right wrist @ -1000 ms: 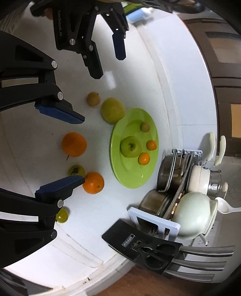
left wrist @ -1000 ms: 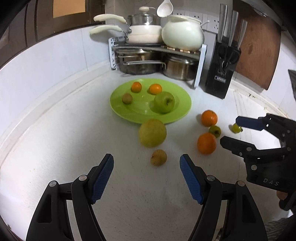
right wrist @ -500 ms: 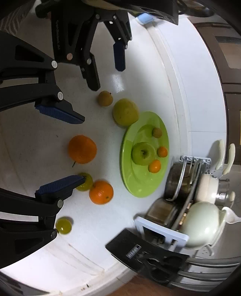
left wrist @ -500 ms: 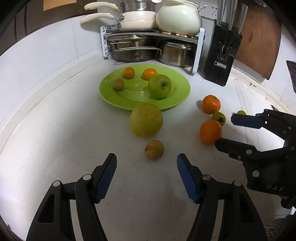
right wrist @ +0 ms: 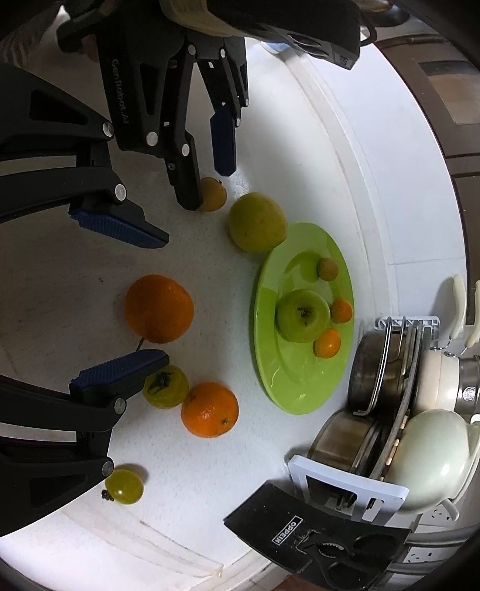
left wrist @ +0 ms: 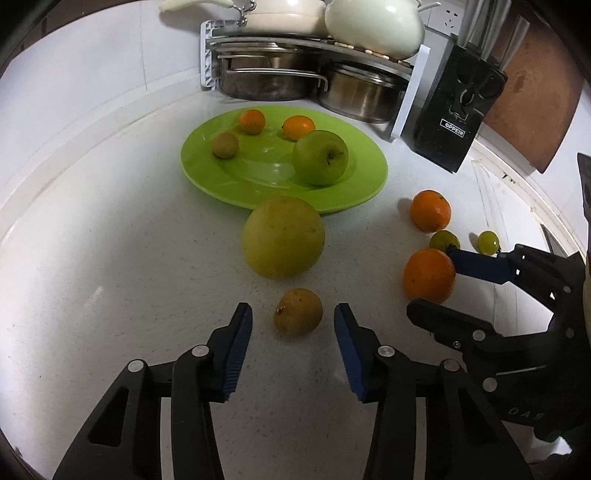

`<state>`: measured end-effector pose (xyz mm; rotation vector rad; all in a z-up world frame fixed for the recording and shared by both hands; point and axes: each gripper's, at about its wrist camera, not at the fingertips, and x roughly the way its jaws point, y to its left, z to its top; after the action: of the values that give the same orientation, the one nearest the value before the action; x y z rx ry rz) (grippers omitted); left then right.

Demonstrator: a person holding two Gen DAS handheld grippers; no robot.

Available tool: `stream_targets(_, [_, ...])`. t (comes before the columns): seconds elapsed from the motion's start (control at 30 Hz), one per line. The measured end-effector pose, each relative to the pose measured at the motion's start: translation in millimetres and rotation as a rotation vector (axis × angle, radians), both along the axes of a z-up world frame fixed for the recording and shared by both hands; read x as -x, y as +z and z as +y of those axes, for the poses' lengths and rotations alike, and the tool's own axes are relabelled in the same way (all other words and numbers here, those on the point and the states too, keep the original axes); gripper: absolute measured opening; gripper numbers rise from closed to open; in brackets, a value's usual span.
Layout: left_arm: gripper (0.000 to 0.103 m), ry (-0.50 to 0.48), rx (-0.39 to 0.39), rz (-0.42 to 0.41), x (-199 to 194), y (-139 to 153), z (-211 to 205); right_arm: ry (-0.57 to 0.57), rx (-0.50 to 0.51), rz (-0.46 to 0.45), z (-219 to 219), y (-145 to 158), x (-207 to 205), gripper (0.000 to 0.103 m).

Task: Organize fruits
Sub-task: 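Move the left tool toward a small brown fruit while the right tool approaches an orange, then grasp the small brown fruit with the left tool while the right tool grasps the orange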

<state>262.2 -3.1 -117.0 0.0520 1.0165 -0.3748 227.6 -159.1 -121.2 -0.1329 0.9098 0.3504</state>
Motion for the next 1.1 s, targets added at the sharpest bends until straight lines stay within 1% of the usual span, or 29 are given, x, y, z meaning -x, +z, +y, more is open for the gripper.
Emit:
stream_targets(0.1, [0.043,-0.001,0.001,-0.006,-3.2,0.8,-2.6,-0.005,-0.004,0.007,0.1,-2.5,-3.7,0.053])
stream_targets(0.13, [0.041,-0.003,-0.002,-0.009,-3.5,0.6,-3.7,-0.005,-0.006,0.008,0.0,-3.1,-4.6,0.053])
stream_targets(0.2, [0.038,-0.006,-0.006,-0.005,-4.6,-0.6,-5.6,-0.008,-0.005,0.009,-0.1,-4.2,-5.9,0.053])
stream_targets(0.27, [0.031,-0.008,-0.007,0.002,-4.9,-2.4,-6.3,-0.008,-0.002,0.011,-0.2,-5.4,-6.5,0.050])
stream_targets(0.37, [0.028,-0.008,-0.008,0.012,-4.2,-5.5,-6.4,-0.011,0.004,0.008,-1.5,-5.9,-6.7,0.046])
stream_targets(0.43, [0.028,-0.007,-0.008,0.012,-3.3,-5.7,-6.5,-0.015,0.006,0.005,-2.5,-5.5,-6.2,0.041])
stream_targets(0.8, [0.028,-0.006,0.000,-0.025,4.4,4.9,-5.1,-0.013,-0.008,0.005,-1.0,-2.6,-1.0,0.041])
stream_targets(1.1, [0.027,-0.008,0.014,-0.062,14.9,20.0,-2.0,-0.018,-0.016,-0.037,-0.8,15.2,5.8,0.041])
